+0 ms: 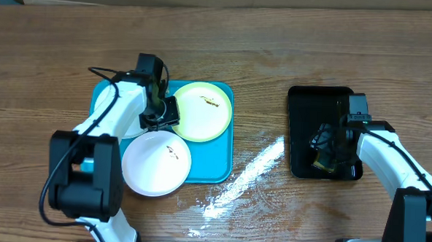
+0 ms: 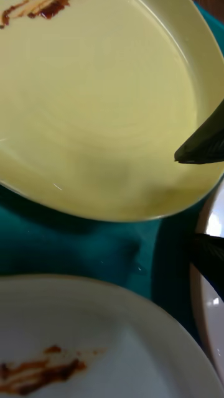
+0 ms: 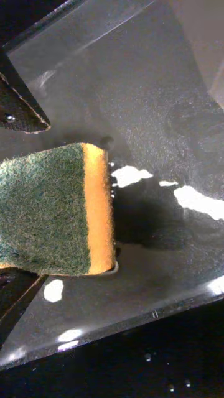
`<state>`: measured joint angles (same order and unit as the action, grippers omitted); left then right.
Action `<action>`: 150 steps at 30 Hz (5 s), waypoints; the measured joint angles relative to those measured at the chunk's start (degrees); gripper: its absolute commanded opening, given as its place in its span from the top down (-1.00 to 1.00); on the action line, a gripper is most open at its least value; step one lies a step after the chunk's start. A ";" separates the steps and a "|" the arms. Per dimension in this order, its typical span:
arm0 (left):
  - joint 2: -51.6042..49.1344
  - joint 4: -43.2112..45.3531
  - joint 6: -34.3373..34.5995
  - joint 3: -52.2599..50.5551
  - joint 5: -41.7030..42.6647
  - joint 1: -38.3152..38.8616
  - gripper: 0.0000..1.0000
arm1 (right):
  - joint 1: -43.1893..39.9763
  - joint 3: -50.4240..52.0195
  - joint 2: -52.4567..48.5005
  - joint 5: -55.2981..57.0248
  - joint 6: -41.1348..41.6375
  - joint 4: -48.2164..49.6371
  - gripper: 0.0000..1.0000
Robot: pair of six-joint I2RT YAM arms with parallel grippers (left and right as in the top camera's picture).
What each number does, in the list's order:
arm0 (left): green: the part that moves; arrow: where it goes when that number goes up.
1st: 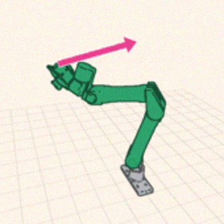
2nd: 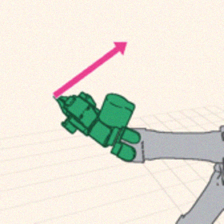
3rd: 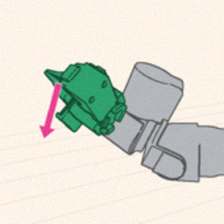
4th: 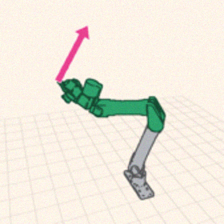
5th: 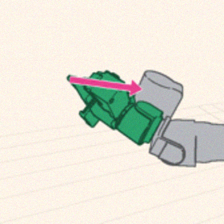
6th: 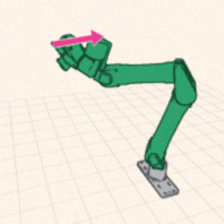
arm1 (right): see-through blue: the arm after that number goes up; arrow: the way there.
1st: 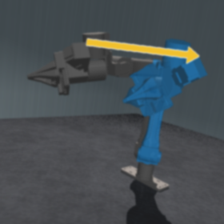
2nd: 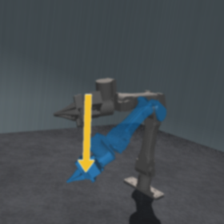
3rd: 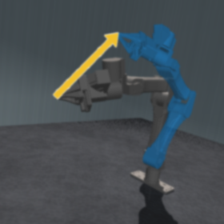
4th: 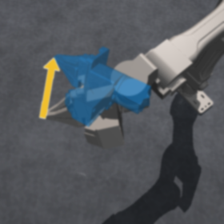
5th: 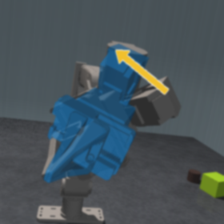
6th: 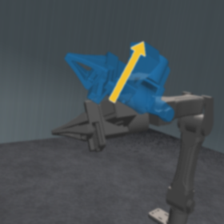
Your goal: Clean dirty plates on tray and stack at the side
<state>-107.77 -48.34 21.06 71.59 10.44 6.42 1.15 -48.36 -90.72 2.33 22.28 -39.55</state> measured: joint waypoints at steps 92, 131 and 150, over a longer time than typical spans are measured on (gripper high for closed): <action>-1.92 6.40 -1.57 -1.05 -9.44 3.72 0.87 | -0.02 2.91 0.00 -1.09 -2.69 6.27 0.93; -1.64 3.32 -6.29 1.55 -9.22 3.74 0.92 | -7.02 -15.58 0.50 -22.99 -9.11 -20.72 0.93; -1.60 2.10 -12.26 1.57 -9.49 3.72 0.61 | -0.26 -15.93 0.50 -15.87 -8.39 -17.16 0.93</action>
<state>-109.36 -46.24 8.80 73.17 0.95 10.13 0.89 -64.29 -90.21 -13.54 13.89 -56.71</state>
